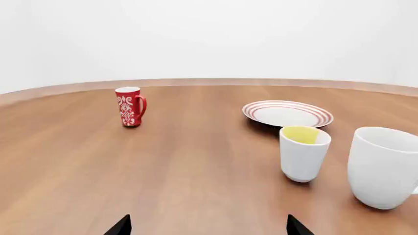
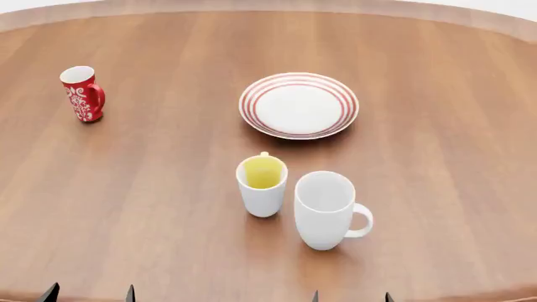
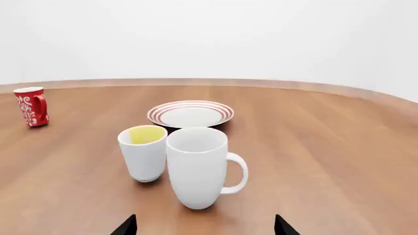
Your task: Pick up the red mug and put it on the plate
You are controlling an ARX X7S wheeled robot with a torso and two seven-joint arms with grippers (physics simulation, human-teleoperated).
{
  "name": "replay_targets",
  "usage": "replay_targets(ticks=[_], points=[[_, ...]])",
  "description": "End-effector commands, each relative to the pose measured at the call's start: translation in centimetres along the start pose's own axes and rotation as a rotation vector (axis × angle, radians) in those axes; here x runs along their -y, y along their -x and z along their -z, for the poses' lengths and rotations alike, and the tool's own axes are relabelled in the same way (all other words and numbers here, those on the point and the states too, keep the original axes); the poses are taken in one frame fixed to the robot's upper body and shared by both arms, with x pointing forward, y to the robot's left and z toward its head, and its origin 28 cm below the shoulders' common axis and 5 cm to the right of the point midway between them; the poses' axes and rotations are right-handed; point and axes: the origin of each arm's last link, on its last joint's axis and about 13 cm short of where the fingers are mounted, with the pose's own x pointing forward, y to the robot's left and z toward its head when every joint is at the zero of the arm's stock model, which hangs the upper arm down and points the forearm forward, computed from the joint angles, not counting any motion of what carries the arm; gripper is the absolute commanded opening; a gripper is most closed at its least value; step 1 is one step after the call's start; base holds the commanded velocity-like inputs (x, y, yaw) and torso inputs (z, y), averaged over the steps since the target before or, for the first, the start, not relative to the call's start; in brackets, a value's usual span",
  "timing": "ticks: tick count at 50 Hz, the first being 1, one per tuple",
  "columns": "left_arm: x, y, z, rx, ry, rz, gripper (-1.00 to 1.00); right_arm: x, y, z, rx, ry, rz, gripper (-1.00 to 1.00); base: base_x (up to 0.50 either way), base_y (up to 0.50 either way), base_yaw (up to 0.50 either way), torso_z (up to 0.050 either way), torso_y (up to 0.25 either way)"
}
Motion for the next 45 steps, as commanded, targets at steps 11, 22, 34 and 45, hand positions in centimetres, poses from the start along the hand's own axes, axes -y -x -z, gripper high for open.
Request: replay_targets(ticks=[11, 22, 34, 45], points=[[-0.1, -0.4, 0.1, -0.009, -0.007, 0.0, 1.0, -0.3, 0.1, 0.0, 0.002, 0.024, -0.01, 1.0, 0.0, 0.0, 0.0, 0.0, 0.0], [0.3, 0.0, 0.0, -0.051, -0.014, 0.023, 1.0, -0.2, 0.1, -0.3, -0.018, 0.023, 0.013, 1.0, 0.0, 0.0, 0.0, 0.0, 0.0], [0.4, 0.0, 0.1, -0.065, -0.015, 0.032, 1.0, -0.3, 0.1, -0.5, -0.029, 0.023, 0.015, 1.0, 0.0, 0.0, 0.0, 0.0, 0.0], [0.4, 0.0, 0.0, -0.072, -0.015, 0.043, 1.0, -0.3, 0.0, -0.9, -0.047, 0.022, 0.024, 1.0, 0.0, 0.0, 0.0, 0.0, 0.0]])
